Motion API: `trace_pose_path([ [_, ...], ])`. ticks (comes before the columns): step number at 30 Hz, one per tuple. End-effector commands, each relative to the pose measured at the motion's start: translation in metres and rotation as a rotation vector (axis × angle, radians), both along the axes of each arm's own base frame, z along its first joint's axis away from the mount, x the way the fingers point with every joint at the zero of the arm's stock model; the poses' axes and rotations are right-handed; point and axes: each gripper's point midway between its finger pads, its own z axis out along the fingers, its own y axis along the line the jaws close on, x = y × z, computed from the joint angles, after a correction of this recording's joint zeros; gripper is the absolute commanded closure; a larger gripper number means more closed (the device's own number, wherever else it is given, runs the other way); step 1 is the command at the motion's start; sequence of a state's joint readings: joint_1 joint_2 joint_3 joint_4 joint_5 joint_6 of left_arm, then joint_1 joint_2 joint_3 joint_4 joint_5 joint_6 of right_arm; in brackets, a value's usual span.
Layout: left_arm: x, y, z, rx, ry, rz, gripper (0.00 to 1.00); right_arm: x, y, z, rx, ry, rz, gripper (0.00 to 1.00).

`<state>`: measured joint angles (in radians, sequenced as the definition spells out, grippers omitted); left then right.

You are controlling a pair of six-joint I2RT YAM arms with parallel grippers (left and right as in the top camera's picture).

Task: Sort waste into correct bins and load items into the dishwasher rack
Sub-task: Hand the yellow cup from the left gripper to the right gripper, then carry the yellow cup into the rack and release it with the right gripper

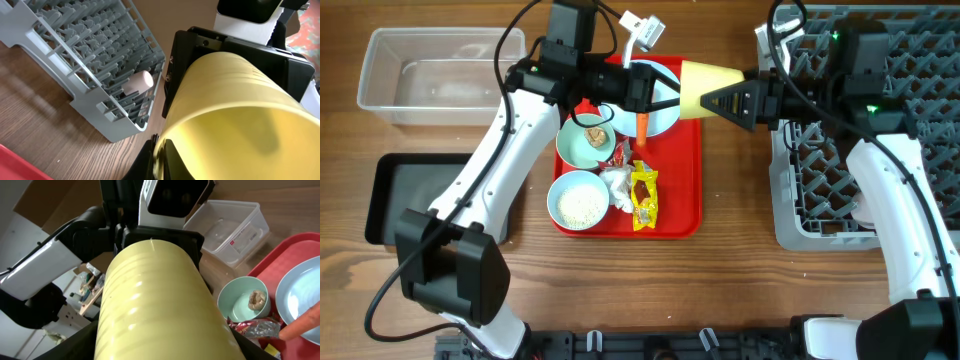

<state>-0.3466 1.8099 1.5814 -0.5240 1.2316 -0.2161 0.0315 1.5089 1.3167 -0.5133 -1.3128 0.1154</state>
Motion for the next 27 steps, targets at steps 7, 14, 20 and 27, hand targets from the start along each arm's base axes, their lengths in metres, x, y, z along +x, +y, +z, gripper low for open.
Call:
trace_pose_path([
  [7, -0.009, -0.005, 0.006, -0.023, -0.018, -0.042, 0.96, 0.02, -0.041, -0.015, -0.076, -0.022, -0.146, 0.32],
  [14, -0.007, -0.003, 0.006, -0.023, -0.018, -0.037, 0.96, 0.019, -0.043, -0.018, -0.085, -0.018, -0.149, 0.37],
  [20, -0.007, -0.003, 0.006, -0.023, -0.019, -0.037, 0.96, 0.021, -0.044, -0.02, -0.096, -0.014, -0.161, 0.42],
  [27, 0.018, 0.006, -0.023, 0.135, -0.025, 0.122, 0.83, 0.039, -0.072, -0.048, -0.306, 0.095, -0.38, 0.42],
])
